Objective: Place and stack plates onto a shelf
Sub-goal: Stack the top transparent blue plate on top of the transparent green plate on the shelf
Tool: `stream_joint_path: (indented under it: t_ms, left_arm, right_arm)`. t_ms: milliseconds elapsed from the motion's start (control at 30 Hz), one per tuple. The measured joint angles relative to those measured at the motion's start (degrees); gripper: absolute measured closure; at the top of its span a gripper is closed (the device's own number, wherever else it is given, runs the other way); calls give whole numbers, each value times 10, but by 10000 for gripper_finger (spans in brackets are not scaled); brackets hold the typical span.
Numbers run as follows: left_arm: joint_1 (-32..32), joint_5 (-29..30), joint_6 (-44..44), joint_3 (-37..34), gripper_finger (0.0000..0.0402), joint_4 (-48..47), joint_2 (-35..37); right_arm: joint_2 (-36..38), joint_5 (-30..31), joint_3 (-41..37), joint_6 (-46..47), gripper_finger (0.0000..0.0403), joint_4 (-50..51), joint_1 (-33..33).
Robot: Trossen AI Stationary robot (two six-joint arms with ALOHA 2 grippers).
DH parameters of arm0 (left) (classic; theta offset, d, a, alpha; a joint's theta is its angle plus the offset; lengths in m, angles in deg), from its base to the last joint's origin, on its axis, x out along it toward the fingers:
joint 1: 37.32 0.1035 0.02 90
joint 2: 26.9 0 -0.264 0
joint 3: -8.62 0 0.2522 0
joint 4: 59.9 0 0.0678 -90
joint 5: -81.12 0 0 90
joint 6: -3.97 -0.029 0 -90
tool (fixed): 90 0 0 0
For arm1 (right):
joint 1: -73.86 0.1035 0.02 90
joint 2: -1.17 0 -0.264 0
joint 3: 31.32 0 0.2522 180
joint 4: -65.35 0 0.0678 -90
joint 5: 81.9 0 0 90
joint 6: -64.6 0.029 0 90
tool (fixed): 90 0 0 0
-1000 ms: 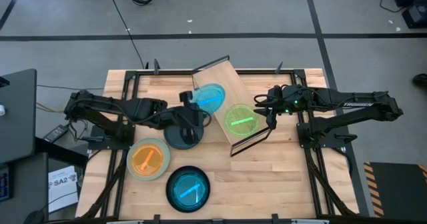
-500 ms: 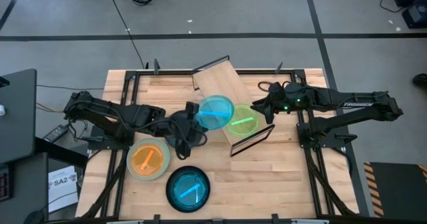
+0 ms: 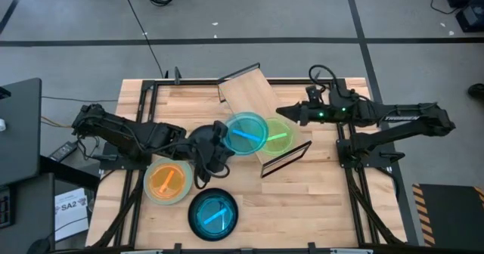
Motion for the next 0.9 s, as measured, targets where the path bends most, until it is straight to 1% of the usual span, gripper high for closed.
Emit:
stream_joint_path:
  t_ms: [100,200,267,500,633,900]
  left_arm:
    - [0,0,-1,0,398,-1,0]
    - [0,0,-1,0,398,-2,0]
    - [0,0,-1,0,398,-2,0]
    - [0,0,-1,0,398,-15,0]
    - [0,0,-1,0,398,-19,0]
    - [0,7,-12,0,398,-20,0]
  right_arm:
    - [-21,-29,0,47,270,0,0]
    - [-43,-41,0,73,270,-5,0]
    - [-56,-44,0,74,270,-18,0]
    - [-87,-86,0,74,270,-78,0]
    - [-97,-88,0,74,270,-78,0]
    - [-117,-132,0,99,270,-75,0]
